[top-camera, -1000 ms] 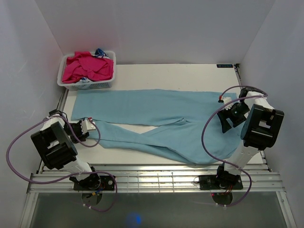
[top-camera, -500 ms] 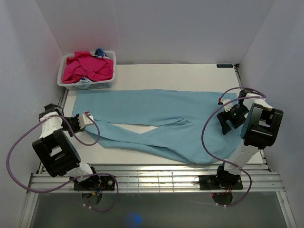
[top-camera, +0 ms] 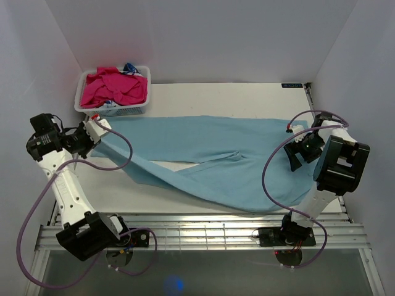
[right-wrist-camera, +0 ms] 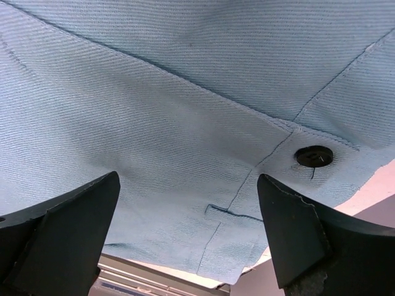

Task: Fold and stack the trousers
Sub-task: Flatten the trousers out

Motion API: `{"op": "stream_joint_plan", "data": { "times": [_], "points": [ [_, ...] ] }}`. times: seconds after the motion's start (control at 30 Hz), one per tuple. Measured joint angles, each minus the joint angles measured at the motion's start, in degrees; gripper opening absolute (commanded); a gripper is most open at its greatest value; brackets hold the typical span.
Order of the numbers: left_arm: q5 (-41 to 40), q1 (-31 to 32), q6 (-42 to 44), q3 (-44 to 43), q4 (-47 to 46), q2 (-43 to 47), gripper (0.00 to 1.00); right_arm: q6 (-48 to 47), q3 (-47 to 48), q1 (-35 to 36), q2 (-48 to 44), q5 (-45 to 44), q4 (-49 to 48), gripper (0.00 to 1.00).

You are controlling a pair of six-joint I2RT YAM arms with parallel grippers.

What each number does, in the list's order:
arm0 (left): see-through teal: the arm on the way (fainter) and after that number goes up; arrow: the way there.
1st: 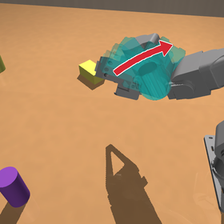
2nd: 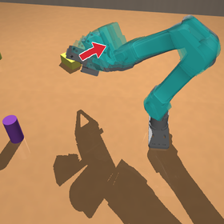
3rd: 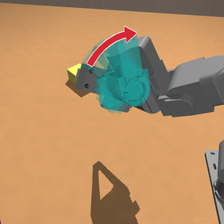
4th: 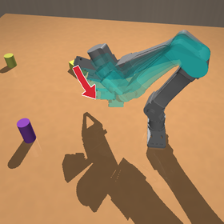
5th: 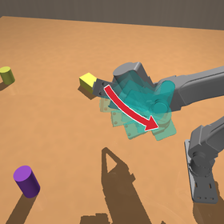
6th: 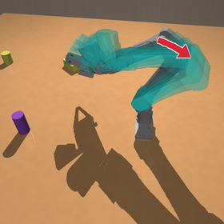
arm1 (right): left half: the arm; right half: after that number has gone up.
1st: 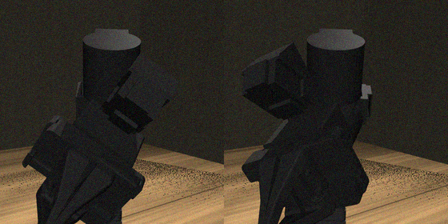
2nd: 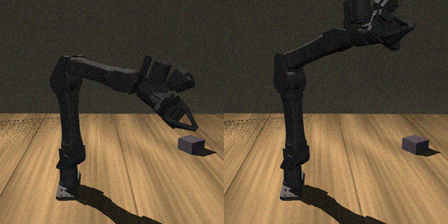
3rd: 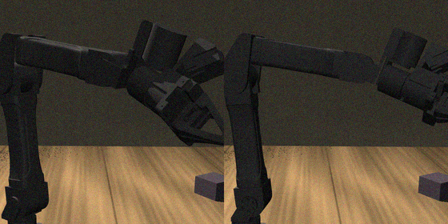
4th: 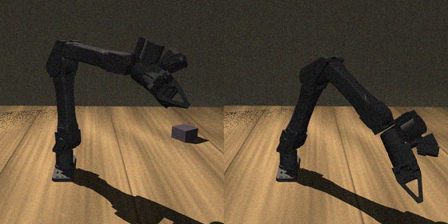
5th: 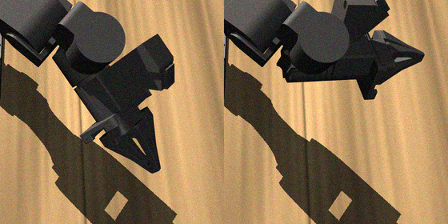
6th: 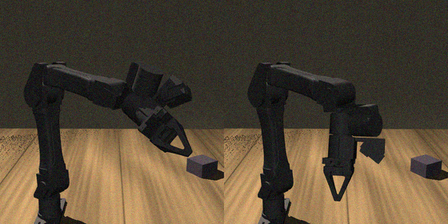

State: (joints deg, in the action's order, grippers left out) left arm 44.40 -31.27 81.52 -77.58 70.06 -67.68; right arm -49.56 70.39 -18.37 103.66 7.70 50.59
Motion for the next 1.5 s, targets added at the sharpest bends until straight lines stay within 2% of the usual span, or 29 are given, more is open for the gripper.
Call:
{"op": "stream_joint_plan", "data": {
  "times": [0.1, 0.33, 0.43, 0.57, 0.67, 0.73, 0.77, 0.9, 1.07, 1.17, 1.27, 1.47, 1.5],
  "points": [
    [-3.1, 0.0, 2.4, 4.3, 2.0, 5.2, 0.0, -0.1, 0.0, 0.0, -0.4, 0.2, -0.1, 0.98],
    [-17.0, 0.0, 8.2, 19.0, 6.4, 21.0, 0.0, -0.5, 0.0, 0.0, -1.0, 0.4, -0.2, 0.98],
    [-22.5, 0.0, 8.0, 22.9, 6.9, 21.2, 0.0, -0.5, 0.0, 0.0, -1.0, 0.4, -0.1, 0.98],
    [-23.5, 0.0, 4.0, 21.9, 6.3, 15.9, 0.0, -0.6, 0.4, 0.0, -0.2, 0.5, 0.3, 0.99],
    [-21.0, 0.6, -2.9, 12.5, 2.9, 6.2, 0.0, -0.3, 0.7, 0.0, 2.0, -0.1, 0.2, 1.0],
    [-19.3, 2.1, -9.0, 1.7, -0.1, -3.1, 0.0, 0.1, 1.0, 0.0, 2.9, -1.1, 0.3, 1.0],
    [-18.1, 2.9, -11.9, -4.5, -1.7, -7.9, 0.0, 0.5, 1.1, 0.1, 3.1, -1.5, 0.2, 0.95],
    [-15.0, 7.1, -21.9, -25.7, -9.6, -24.8, 0.0, 4.3, 3.9, 0.4, 5.7, -3.8, 0.9, 0.92],
    [-14.8, 13.3, -29.7, -42.0, -16.9, -38.7, 0.0, 8.7, 6.4, 0.4, 7.6, -5.7, 0.6, 0.91],
    [-14.5, 15.6, -32.1, -46.5, -19.8, -41.7, 0.0, 10.0, 6.9, 0.3, 8.0, -6.5, 0.0, 0.91],
    [-13.2, 15.0, -32.2, -42.1, -22.5, -38.5, 0.0, 10.2, 6.9, 0.3, 8.0, -6.8, -0.4, 0.92],
    [-12.2, 6.0, -22.9, -3.9, -24.9, -12.3, 0.0, 9.0, 6.1, 0.1, 7.5, -7.5, -1.6, 1.0],
    [-12.6, 4.3, -20.5, 2.3, -24.7, -8.0, 0.0, 8.6, 5.9, 0.0, 7.4, -7.5, -1.7, 0.96]
  ]
}}
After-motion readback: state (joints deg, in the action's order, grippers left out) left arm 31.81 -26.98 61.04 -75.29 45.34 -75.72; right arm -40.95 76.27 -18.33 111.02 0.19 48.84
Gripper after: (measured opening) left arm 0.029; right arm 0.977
